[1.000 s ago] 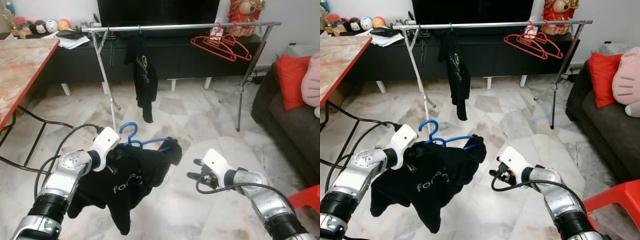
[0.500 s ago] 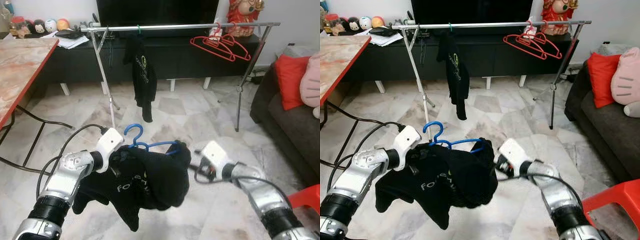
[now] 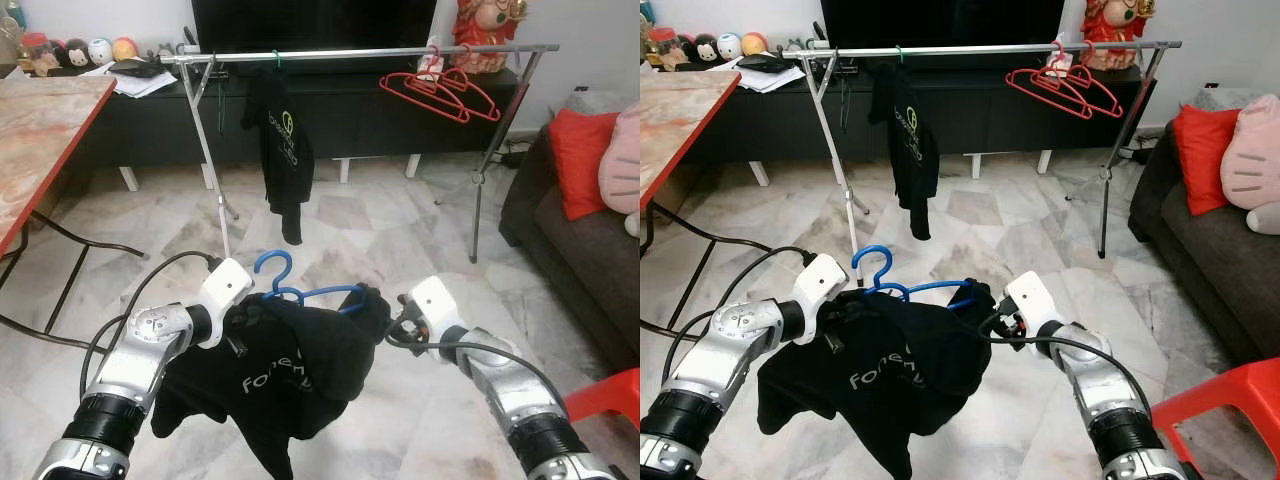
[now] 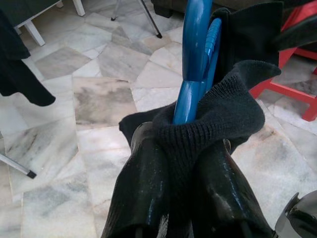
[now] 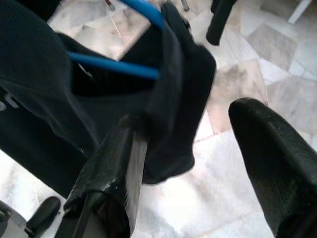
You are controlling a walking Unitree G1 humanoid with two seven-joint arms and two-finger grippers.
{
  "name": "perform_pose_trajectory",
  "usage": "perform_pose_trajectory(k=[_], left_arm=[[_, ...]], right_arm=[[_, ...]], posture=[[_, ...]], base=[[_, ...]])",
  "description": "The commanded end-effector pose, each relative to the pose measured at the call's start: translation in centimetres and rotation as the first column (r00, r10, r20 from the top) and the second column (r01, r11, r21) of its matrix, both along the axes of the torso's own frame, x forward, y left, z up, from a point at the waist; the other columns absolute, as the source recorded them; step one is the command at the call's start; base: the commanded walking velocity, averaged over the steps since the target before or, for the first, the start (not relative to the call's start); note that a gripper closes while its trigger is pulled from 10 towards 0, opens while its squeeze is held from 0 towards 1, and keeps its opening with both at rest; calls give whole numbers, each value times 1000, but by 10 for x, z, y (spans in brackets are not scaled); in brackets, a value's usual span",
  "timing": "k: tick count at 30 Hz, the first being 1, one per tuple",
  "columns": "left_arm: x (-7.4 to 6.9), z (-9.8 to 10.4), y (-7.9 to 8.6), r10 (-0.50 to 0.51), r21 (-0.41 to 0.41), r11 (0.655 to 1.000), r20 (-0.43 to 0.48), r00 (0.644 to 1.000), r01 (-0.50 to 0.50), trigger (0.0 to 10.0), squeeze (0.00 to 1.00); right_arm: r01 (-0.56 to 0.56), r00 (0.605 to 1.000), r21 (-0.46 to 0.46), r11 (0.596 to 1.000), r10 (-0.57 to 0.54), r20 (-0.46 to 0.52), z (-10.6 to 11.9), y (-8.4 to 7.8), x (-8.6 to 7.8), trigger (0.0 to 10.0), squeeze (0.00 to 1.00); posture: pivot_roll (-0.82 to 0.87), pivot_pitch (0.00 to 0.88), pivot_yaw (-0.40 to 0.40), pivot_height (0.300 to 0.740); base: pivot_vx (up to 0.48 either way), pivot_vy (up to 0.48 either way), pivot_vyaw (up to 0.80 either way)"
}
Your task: Hang hanger
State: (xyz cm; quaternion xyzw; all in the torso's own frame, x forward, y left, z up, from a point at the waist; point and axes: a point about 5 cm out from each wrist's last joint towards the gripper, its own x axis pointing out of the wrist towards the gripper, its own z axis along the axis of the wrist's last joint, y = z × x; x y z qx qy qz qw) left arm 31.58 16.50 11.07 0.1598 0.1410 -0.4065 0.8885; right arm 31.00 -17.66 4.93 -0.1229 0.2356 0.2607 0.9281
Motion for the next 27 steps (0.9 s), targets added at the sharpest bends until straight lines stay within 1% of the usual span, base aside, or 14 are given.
perform_pose_trajectory(k=[1,4,8,12,17,19,23,25,26,27], left_arm=[[3,8,-4,-17,-15,1000,25,1000,17,10000,0],[2,8,-3,-15,-16,1000,25,1000,15,10000,0],[1,8,-3,-14,-20,1000,23,1000,14,10000,0],[1,7,-4,-11,-20,1000,24,1000,12,10000,0],[1,7,-4,-14,-24,1000,22,1000,15,10000,0],[1,7,-4,-14,-23,1000,22,1000,14,10000,0],[1,7,-3,-13,-25,1000,21,1000,13,10000,0],[0,7,-3,-12,-26,1000,21,1000,12,10000,0],[0,7,-3,-11,-26,1000,21,1000,11,10000,0],[0,7,-3,-11,-27,1000,21,1000,11,10000,0]], right_arm=[[35,999,-1,999,-35,-3,-1,-1,4,10000,0],[64,998,-3,998,-64,-2,-3,-2,6,10000,0],[73,997,5,997,-73,2,-3,-3,7,10000,0],[91,995,46,995,-92,24,-3,1,10,10000,0],[63,998,87,994,-66,25,-4,8,10,10000,0],[56,998,117,991,-60,29,-3,11,10,10000,0],[37,999,112,993,-39,20,-6,12,9,10000,0],[39,999,116,992,-42,21,-7,12,9,941,0],[46,999,116,992,-49,16,-7,11,9,0,0],[48,999,116,992,-50,15,-8,11,9,0,0]], posture=[[-64,0,-67,740],[-64,0,-67,740],[-64,0,-70,740],[-63,3,-72,740],[-62,4,-70,740],[-60,5,-72,740],[-60,5,-72,740],[-60,5,-72,740],[-56,8,-75,740],[-56,8,-75,740]], base=[[0,0,0],[0,0,0],[0,0,0],[0,0,0],[0,0,0],[0,0,0],[0,0,0],[0,0,0],[0,0,0],[0,0,0]])
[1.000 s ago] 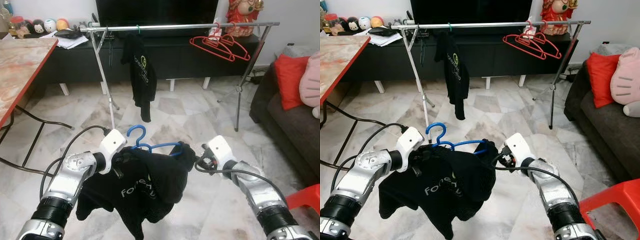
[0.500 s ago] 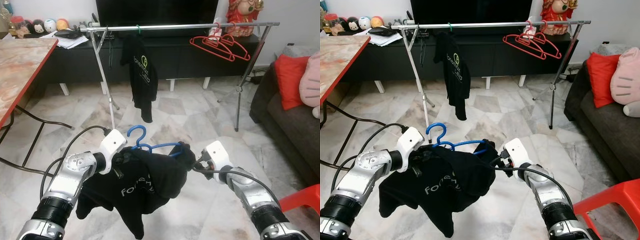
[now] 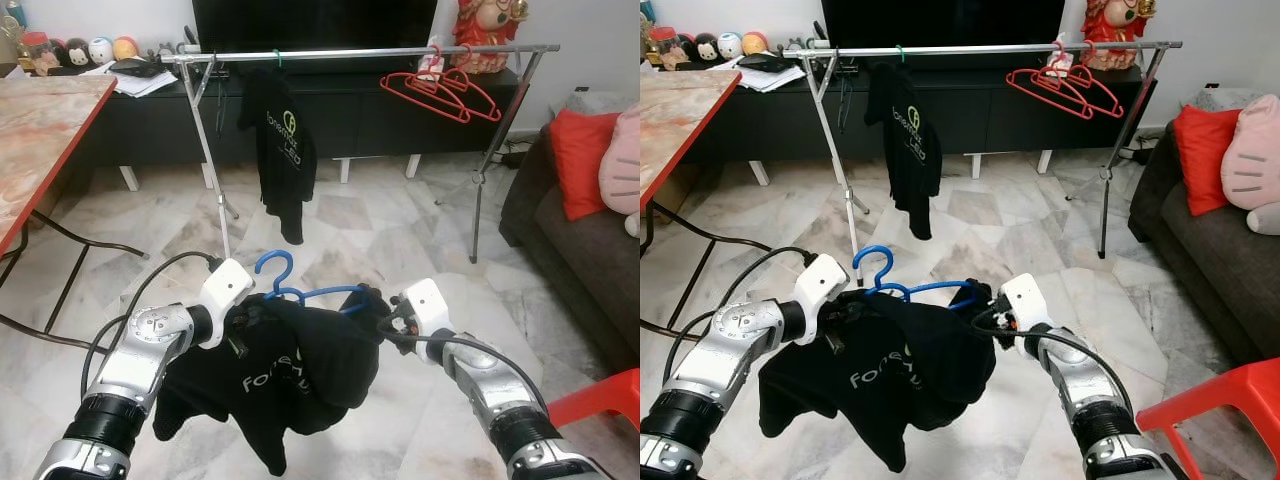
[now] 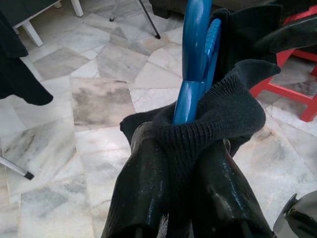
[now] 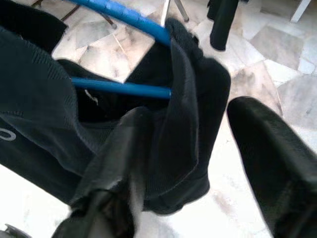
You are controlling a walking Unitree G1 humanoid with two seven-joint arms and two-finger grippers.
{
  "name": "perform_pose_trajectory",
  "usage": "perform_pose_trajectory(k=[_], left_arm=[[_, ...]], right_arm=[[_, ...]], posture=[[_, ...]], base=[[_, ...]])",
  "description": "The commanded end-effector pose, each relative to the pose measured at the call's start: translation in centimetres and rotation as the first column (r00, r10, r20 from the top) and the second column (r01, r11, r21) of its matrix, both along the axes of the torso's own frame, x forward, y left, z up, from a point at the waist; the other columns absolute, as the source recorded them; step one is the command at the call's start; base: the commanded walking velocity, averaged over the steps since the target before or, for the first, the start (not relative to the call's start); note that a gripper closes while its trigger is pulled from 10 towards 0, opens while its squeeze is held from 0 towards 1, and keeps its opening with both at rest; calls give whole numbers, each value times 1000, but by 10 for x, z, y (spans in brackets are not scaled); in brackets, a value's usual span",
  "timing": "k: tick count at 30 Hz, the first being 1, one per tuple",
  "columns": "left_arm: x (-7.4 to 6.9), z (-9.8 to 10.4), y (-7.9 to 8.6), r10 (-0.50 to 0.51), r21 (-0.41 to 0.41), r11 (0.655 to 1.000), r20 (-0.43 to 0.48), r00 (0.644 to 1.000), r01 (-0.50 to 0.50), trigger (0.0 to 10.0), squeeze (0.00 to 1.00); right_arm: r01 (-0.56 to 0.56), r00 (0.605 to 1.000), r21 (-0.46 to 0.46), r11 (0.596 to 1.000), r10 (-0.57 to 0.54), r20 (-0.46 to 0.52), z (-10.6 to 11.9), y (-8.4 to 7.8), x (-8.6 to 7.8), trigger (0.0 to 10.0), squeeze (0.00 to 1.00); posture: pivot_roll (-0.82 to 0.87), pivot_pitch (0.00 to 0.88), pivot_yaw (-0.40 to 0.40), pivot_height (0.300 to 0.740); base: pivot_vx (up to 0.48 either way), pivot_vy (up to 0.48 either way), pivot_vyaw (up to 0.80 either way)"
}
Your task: Hang hanger
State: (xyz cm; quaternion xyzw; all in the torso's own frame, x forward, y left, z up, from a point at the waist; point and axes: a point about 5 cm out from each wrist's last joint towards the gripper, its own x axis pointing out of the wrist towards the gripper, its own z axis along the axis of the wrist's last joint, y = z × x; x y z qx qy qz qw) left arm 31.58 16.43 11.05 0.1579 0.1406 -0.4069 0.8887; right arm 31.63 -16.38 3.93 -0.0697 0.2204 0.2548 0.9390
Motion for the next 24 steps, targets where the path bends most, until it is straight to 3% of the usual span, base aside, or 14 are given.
perform_pose_trajectory(k=[1,24], left_arm=[[0,7,-2,-10,-23,1000,21,1000,10,10000,0],[-15,8,-7,-130,-57,990,-31,991,128,10000,0]], right_arm=[[2,1000,-6,1000,-2,8,1,-2,1,0,0],[33,999,-2,999,-32,27,3,-4,6,0,0]], posture=[[-56,8,-75,740],[-54,13,-78,740]], base=[[0,0,0],[0,0,0]])
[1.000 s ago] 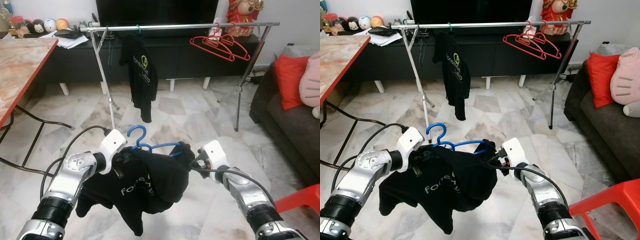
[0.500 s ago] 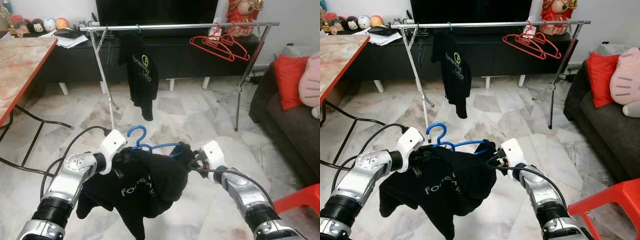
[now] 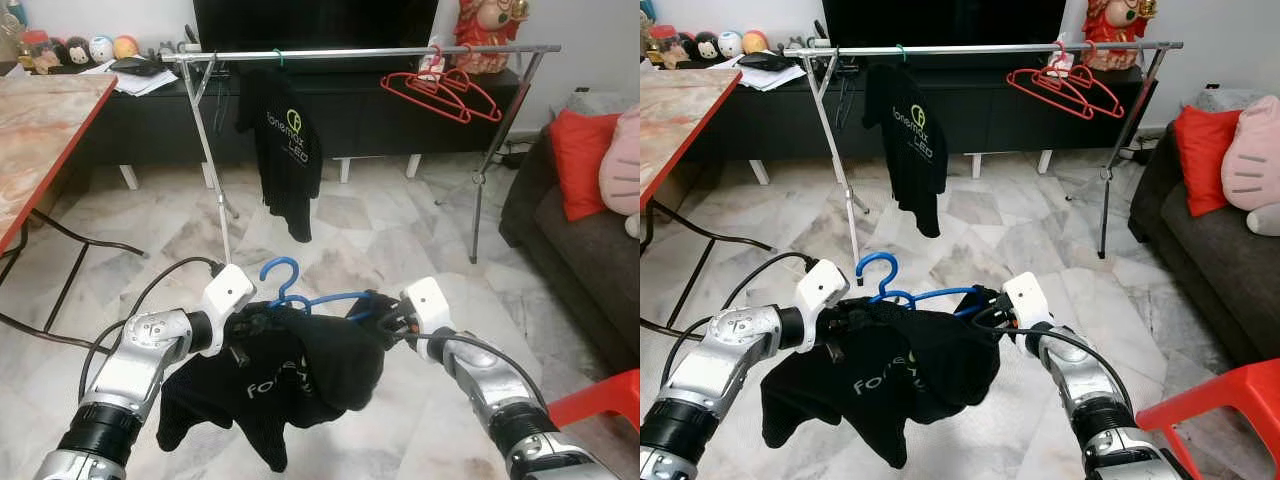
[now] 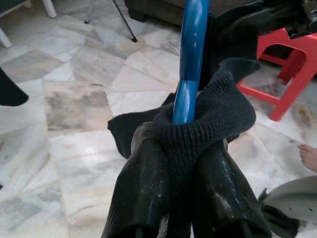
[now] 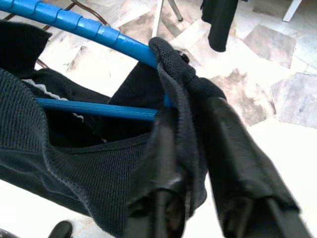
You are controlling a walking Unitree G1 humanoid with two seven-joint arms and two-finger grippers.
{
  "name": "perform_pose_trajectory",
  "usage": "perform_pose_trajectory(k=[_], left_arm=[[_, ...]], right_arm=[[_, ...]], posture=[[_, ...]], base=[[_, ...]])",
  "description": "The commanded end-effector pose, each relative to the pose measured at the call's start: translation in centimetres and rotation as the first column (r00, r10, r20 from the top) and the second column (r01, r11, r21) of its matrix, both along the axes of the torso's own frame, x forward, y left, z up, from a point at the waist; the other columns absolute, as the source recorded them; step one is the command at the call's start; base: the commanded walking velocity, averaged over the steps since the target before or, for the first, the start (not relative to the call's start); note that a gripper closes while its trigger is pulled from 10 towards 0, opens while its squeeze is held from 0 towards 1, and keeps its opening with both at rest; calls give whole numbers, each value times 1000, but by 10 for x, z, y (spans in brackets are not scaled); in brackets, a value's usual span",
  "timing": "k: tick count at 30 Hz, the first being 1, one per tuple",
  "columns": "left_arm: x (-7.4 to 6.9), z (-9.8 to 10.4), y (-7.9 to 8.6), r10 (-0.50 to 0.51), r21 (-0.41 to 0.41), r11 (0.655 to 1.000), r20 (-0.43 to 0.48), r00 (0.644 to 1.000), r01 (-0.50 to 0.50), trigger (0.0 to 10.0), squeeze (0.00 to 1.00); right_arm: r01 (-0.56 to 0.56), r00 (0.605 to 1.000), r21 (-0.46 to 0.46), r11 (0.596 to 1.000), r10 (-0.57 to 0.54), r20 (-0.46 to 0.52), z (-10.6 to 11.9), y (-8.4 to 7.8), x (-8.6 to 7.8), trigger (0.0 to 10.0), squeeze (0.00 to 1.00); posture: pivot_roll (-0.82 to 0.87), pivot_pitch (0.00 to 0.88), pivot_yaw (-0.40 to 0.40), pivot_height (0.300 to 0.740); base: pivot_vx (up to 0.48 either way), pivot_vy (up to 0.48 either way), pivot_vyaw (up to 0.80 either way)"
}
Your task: Hang hanger
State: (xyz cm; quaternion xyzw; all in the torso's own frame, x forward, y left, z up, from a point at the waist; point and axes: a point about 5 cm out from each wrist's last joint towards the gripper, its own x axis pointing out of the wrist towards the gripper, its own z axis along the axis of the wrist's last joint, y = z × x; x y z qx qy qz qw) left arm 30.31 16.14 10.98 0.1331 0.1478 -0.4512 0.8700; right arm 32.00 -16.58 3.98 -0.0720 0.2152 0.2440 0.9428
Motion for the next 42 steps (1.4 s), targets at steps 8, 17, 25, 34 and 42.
perform_pose_trajectory(k=[8,17,25,34,42], left_arm=[[-14,6,2,-140,35,989,-21,990,141,10000,0],[-25,15,16,-225,34,973,-38,974,226,10000,0],[-26,17,21,-213,45,976,-19,977,214,10000,0],[-10,41,13,-92,-121,987,125,988,107,10000,0],[-11,28,1,-123,-83,988,91,988,131,10000,0]], right_arm=[[39,999,-19,999,-38,24,6,-9,5,0,0],[127,992,-95,987,-128,4,3,-25,6,0,0],[157,987,-109,982,-159,-10,2,-30,6,0,0],[172,974,-150,974,-191,-125,-17,-32,-6,0,0],[82,988,-106,991,-95,-125,-15,-22,-6,10000,267]], posture=[[-55,13,-78,740],[-56,17,-81,740],[-58,18,-83,740],[-57,19,-85,740],[-64,18,-82,740]], base=[[0,0,0],[0,0,0],[0,0,0],[0,0,0],[0,0,0]])
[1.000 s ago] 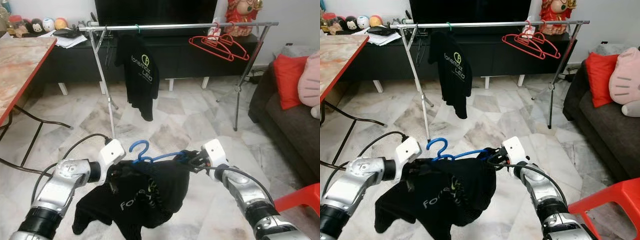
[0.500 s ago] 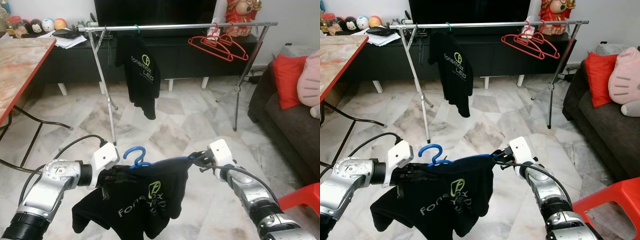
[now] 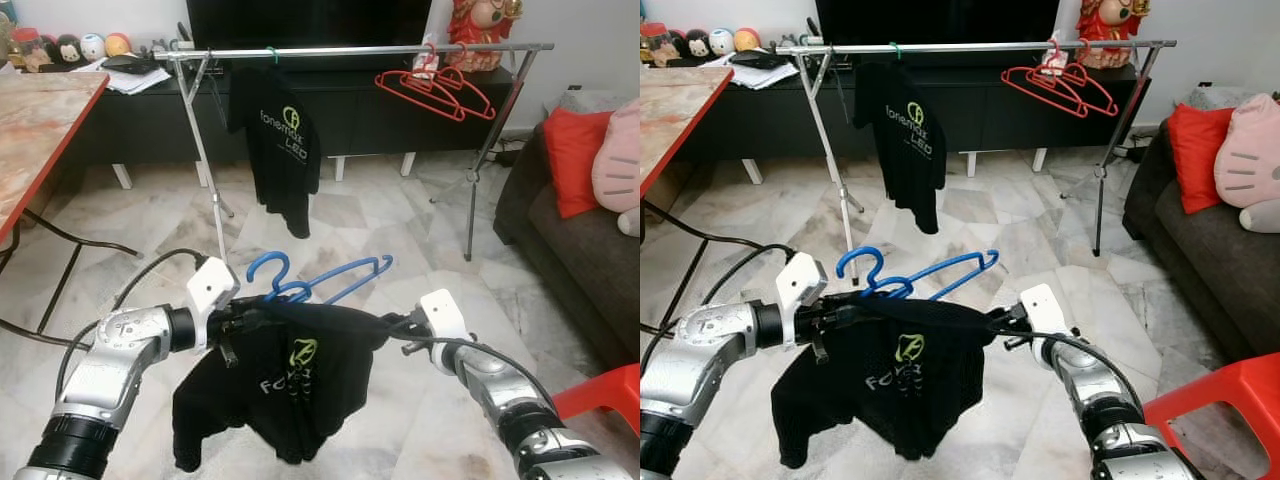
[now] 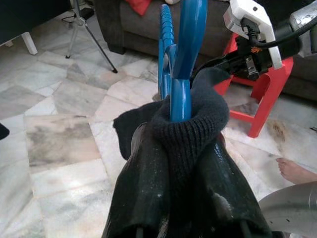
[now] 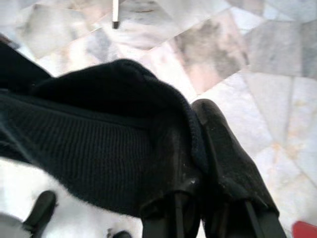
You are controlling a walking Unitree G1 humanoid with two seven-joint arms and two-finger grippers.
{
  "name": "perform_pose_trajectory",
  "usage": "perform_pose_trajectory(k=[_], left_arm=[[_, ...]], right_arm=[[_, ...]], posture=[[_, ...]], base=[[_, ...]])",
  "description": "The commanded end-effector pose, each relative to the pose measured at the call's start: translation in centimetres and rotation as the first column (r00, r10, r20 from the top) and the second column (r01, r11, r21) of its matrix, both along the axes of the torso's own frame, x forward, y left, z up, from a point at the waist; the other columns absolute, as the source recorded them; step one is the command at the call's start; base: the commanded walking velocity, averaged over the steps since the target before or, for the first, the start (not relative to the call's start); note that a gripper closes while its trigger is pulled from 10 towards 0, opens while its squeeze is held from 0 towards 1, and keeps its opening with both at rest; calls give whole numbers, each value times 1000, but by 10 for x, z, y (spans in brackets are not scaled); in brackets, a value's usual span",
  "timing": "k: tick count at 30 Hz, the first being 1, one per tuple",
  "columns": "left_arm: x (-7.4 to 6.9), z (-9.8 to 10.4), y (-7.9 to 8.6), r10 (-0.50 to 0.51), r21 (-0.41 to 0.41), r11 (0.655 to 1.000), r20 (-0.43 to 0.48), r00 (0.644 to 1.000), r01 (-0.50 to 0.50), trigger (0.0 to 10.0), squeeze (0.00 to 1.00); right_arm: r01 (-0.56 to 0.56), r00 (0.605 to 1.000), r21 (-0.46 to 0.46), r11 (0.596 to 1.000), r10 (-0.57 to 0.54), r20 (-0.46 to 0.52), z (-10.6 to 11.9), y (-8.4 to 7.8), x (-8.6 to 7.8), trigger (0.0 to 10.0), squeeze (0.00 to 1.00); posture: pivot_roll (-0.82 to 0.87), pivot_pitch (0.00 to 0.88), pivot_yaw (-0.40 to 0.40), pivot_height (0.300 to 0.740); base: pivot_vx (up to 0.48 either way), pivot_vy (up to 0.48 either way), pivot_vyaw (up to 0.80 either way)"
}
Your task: Hang hanger
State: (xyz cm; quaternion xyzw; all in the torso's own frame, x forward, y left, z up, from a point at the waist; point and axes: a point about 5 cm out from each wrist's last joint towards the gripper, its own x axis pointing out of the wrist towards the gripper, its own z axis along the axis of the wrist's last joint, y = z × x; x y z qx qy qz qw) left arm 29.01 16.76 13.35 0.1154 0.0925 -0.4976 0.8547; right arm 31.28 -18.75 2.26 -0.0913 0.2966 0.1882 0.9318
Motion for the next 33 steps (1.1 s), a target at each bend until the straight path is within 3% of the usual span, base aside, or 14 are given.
perform_pose_trajectory(k=[1,4,9,18,20,26,30,31,32,33], left_arm=[[1,2,-8,-30,10,999,16,999,30,10000,0],[1,0,-8,-34,22,999,11,999,34,10000,0],[1,0,-8,-32,30,999,8,999,32,10000,0],[0,-8,-6,-45,94,994,-24,999,47,10000,0],[-1,-16,-5,-51,150,987,-48,998,58,10000,0],[-5,-27,-5,-83,215,971,-91,992,101,10000,0],[-6,-26,-7,-104,203,971,-102,989,123,10000,0],[-7,-25,-7,-110,209,969,-102,989,129,10000,0],[-7,-24,-7,-127,232,961,-100,987,148,10000,0],[-8,-23,-8,-136,235,959,-101,985,157,10000,0]], right_arm=[[-38,999,17,999,38,11,3,2,1,10000,1000],[-189,982,0,982,189,-18,2,9,-5,10000,1000],[-214,977,-24,976,214,-19,4,8,-5,10000,1000],[-378,925,-109,919,380,-3,26,-2,-2,10000,1000],[-426,901,-114,897,433,36,43,-5,0,10000,1000],[-516,841,-160,841,534,93,70,-11,1,10000,1000],[-591,785,-119,798,602,144,82,-5,-3,10000,992],[-615,768,-93,783,622,152,83,-2,-5,10000,710],[-675,723,-52,736,674,150,84,5,-12,10000,0],[-705,698,-41,708,702,142,84,8,-16,10000,0]], posture=[[-64,18,-82,740],[-63,20,-82,740],[-62,20,-81,740],[-62,20,-81,740],[-62,20,-81,740],[-74,17,-75,740],[-77,18,-74,740],[-77,18,-74,740],[-77,18,-74,740],[-66,20,-78,740]], base=[[0,0,0],[0,0,0],[0,0,0],[0,0,0],[0,0,0],[0,0,0],[0,0,0],[0,0,0],[0,0,0],[0,0,0]])
